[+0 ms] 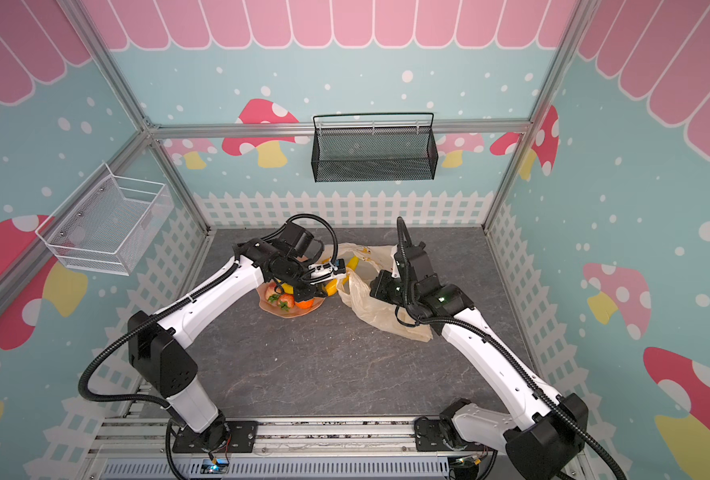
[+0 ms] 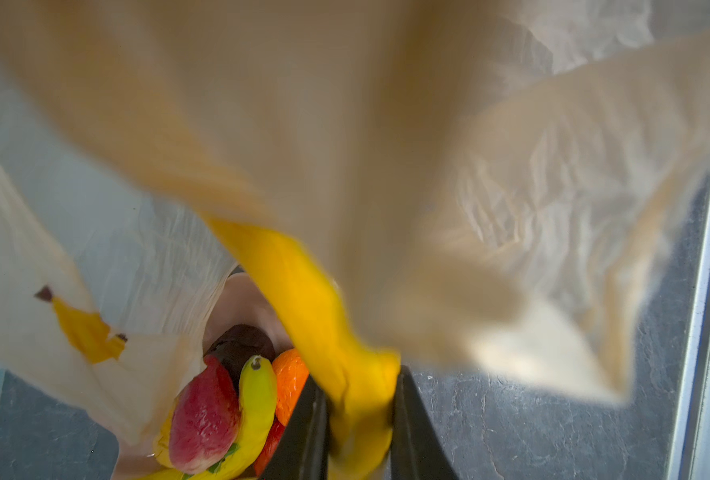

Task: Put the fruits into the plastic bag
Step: 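Lift the banana with the left gripper and carry it toward the bag mouth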

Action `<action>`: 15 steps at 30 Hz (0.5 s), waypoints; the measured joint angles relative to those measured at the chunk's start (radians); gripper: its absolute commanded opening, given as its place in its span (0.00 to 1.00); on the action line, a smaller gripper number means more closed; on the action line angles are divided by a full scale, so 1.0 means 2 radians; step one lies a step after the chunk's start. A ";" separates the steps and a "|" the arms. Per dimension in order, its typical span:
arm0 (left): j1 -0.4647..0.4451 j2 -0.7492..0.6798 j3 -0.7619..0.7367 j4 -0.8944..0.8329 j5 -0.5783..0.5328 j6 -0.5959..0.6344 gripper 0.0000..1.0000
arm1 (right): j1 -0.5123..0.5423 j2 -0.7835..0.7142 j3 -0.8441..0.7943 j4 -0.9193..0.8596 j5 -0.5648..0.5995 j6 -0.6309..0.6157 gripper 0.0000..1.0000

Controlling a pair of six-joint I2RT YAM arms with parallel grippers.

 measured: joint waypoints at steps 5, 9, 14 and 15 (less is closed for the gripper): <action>0.000 0.047 0.032 -0.006 0.022 -0.008 0.00 | 0.000 -0.002 0.000 0.000 -0.007 -0.008 0.00; 0.001 0.069 0.059 -0.008 0.040 -0.021 0.00 | 0.000 -0.015 -0.009 0.001 -0.019 -0.017 0.00; 0.007 0.082 0.093 -0.007 0.073 -0.051 0.00 | 0.000 -0.026 -0.016 0.003 -0.036 -0.029 0.00; 0.008 0.087 0.099 -0.005 0.082 -0.059 0.00 | 0.000 -0.027 -0.017 0.004 -0.040 -0.030 0.00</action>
